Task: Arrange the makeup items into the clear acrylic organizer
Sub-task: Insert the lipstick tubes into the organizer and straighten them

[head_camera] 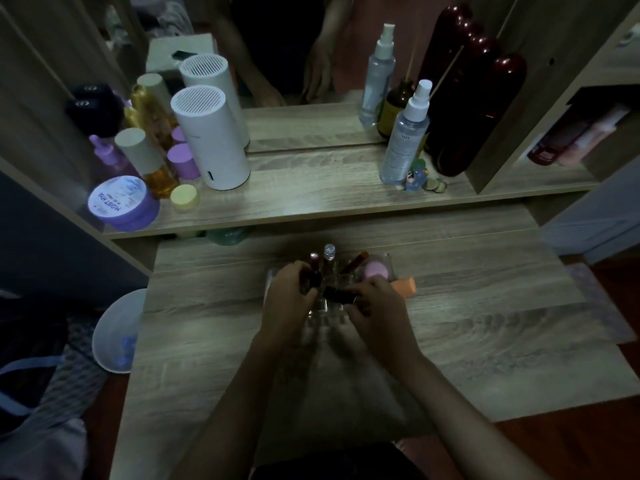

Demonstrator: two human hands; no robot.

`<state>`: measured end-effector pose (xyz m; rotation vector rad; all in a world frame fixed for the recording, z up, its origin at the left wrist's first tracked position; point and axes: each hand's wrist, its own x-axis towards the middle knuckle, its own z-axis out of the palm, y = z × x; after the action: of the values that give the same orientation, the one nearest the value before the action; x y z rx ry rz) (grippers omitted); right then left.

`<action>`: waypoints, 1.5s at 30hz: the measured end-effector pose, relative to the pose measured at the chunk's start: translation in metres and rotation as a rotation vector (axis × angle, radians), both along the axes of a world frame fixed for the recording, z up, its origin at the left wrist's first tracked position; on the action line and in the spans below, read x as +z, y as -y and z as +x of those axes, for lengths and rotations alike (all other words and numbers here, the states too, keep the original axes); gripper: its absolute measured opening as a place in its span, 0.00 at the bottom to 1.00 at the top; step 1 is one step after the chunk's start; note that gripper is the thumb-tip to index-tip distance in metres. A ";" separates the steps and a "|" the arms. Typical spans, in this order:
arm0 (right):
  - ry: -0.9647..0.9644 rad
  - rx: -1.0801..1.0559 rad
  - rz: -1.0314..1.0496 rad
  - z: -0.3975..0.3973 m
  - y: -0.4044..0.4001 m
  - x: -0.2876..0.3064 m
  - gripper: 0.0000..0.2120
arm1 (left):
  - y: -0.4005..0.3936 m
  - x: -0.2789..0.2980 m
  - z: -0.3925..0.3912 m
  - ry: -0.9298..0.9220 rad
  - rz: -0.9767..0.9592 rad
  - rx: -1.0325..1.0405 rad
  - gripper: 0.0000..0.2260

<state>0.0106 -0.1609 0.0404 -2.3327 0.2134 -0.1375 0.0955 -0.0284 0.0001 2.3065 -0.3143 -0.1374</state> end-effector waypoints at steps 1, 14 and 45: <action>0.025 -0.013 0.002 0.006 0.001 0.005 0.12 | 0.000 0.000 0.000 0.002 0.009 -0.002 0.11; -0.008 0.166 -0.320 0.044 0.001 0.000 0.09 | -0.003 0.019 0.002 0.085 -0.055 0.000 0.10; 0.015 -0.089 -0.086 0.047 0.039 -0.006 0.12 | 0.014 0.034 0.033 0.090 0.016 -0.245 0.15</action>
<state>0.0574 -0.2000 0.0346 -2.4072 0.3093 -0.2118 0.1286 -0.0421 0.0339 2.2871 -0.6445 -0.1593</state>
